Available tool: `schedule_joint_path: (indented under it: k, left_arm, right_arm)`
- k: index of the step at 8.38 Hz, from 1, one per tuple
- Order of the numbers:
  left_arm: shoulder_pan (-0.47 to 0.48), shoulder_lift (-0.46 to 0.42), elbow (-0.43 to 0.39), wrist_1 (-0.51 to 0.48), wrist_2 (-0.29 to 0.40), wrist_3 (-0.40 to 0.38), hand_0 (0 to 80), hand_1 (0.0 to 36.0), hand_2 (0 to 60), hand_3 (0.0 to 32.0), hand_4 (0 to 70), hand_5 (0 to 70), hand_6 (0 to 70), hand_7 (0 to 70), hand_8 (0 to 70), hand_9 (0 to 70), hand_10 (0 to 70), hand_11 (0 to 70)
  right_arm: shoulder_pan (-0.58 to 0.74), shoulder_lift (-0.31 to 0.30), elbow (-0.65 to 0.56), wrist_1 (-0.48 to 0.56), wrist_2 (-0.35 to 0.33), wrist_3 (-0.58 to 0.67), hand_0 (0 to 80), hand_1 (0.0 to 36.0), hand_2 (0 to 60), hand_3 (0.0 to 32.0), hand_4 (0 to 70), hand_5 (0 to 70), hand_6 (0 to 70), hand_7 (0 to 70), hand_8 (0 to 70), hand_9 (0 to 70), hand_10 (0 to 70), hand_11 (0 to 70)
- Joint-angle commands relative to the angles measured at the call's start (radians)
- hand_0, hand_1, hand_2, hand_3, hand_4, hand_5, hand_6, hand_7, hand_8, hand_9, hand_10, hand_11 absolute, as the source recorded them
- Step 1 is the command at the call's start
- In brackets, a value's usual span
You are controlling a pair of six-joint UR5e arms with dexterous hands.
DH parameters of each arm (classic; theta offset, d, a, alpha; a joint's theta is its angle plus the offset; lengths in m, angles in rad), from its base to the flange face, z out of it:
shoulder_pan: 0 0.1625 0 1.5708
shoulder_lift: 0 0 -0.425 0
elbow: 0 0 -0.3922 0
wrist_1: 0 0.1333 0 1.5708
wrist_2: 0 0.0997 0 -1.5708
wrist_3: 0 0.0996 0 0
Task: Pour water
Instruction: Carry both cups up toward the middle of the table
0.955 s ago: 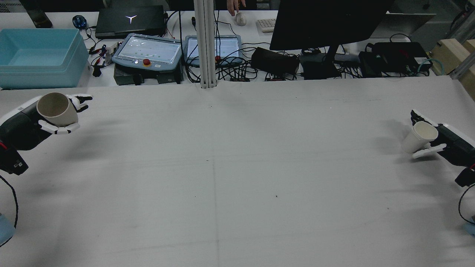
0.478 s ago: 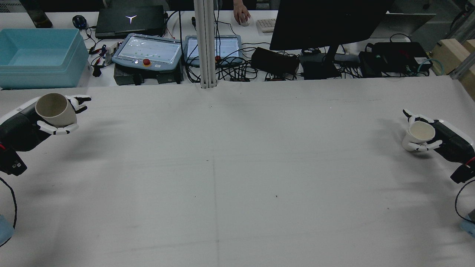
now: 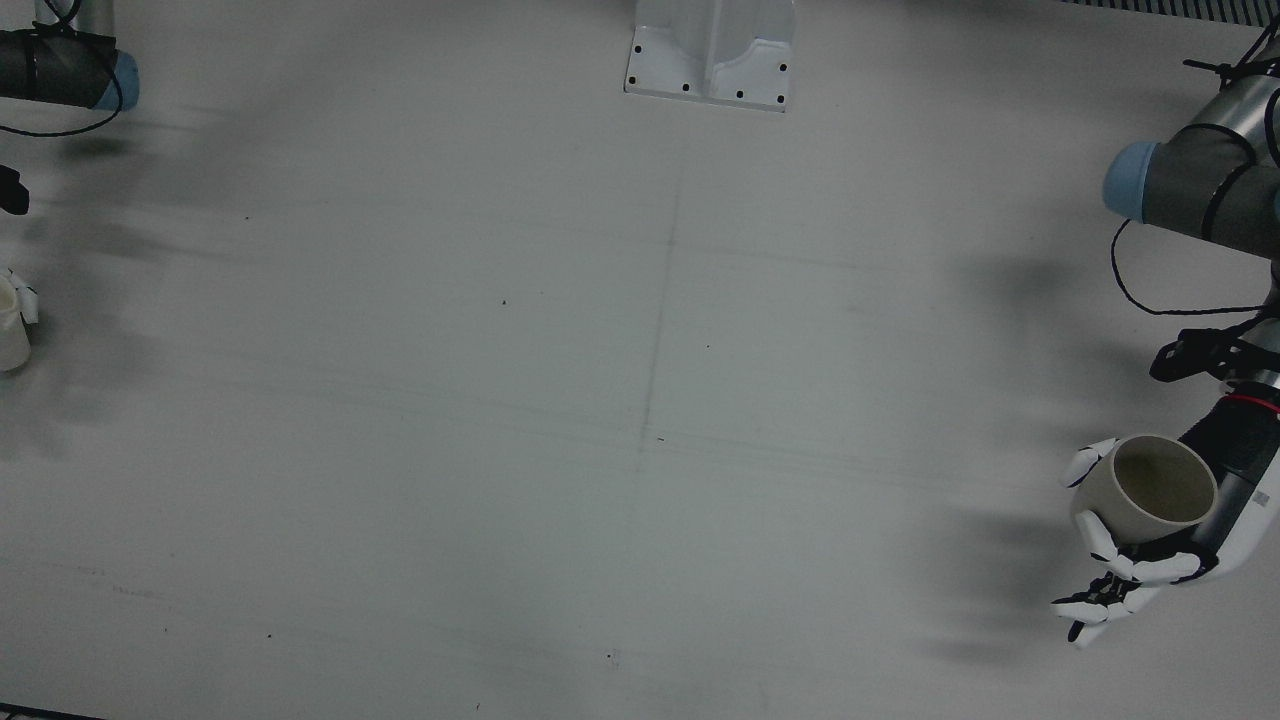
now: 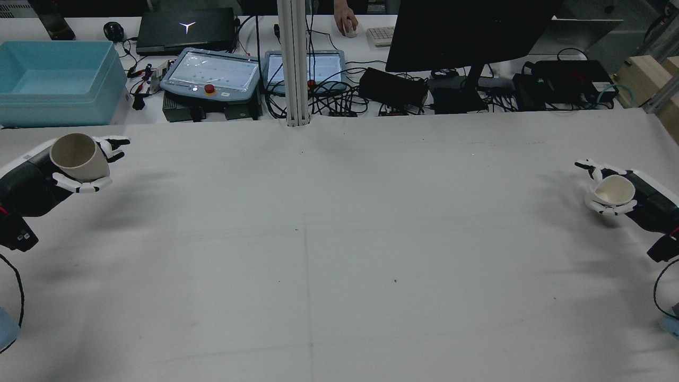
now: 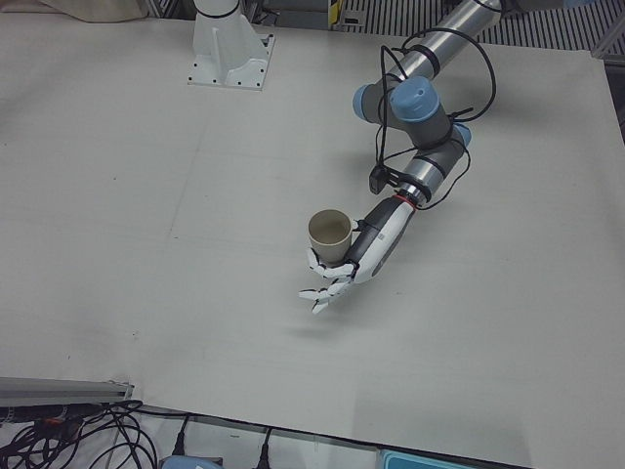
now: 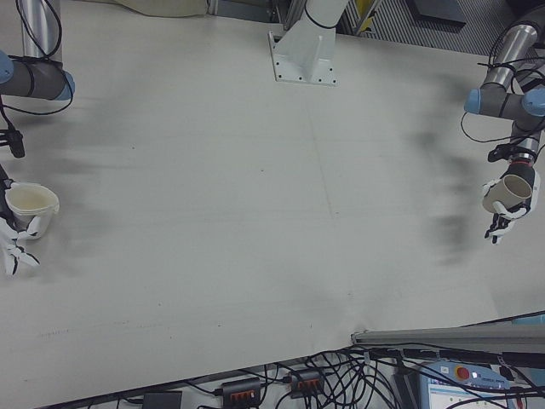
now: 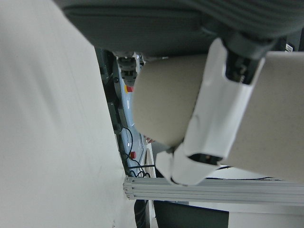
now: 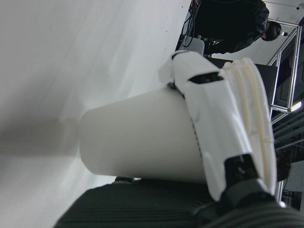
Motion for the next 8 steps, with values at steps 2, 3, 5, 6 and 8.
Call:
schedule_joint_path:
  k: [2, 3, 5, 6, 8]
  left_arm:
    - [0.006, -0.117, -0.058, 0.159, 0.007, 0.012, 80.0, 36.0, 60.0, 0.0, 70.0, 70.0, 15.9, 26.1, 10.6, 6.7, 7.2, 13.0]
    - [0.051, -0.195, -0.055, 0.237, 0.009, 0.009, 80.0, 36.0, 60.0, 0.0, 70.0, 70.0, 16.6, 26.2, 10.7, 6.6, 6.9, 12.5]
    - [0.175, -0.311, 0.009, 0.331, 0.010, 0.009, 80.0, 36.0, 60.0, 0.0, 70.0, 70.0, 17.1, 25.5, 10.7, 5.8, 5.8, 10.9]
    - [0.216, -0.335, 0.034, 0.331, 0.007, 0.011, 80.0, 36.0, 60.0, 0.0, 70.0, 70.0, 17.7, 25.5, 10.7, 5.7, 5.7, 10.7]
    - [0.293, -0.422, 0.101, 0.345, 0.006, 0.023, 80.0, 36.0, 60.0, 0.0, 70.0, 70.0, 17.8, 25.2, 10.7, 5.3, 5.2, 10.0]
  right_arm:
    - [0.041, -0.069, 0.354, -0.207, 0.035, 0.036, 80.0, 36.0, 60.0, 0.0, 26.1, 70.0, 13.1, 15.0, 1.6, 1.6, 0.0, 0.0]
    - [0.049, -0.073, 0.524, -0.420, 0.041, 0.051, 80.0, 36.0, 60.0, 0.0, 34.5, 70.0, 17.8, 25.7, 2.5, 3.7, 0.0, 0.0]
    - [0.043, -0.053, 0.805, -0.837, 0.154, 0.142, 80.0, 36.0, 60.0, 0.0, 25.1, 70.0, 15.9, 19.6, 2.1, 2.5, 0.0, 0.0]
    - [0.052, 0.008, 0.866, -0.977, 0.173, 0.144, 80.0, 36.0, 60.0, 0.0, 27.2, 70.0, 16.1, 19.9, 2.2, 2.5, 0.0, 0.0]
    - [0.066, 0.183, 0.923, -1.188, 0.175, 0.141, 80.0, 36.0, 60.0, 0.0, 32.1, 70.0, 15.9, 19.3, 2.1, 2.4, 0.0, 0.0]
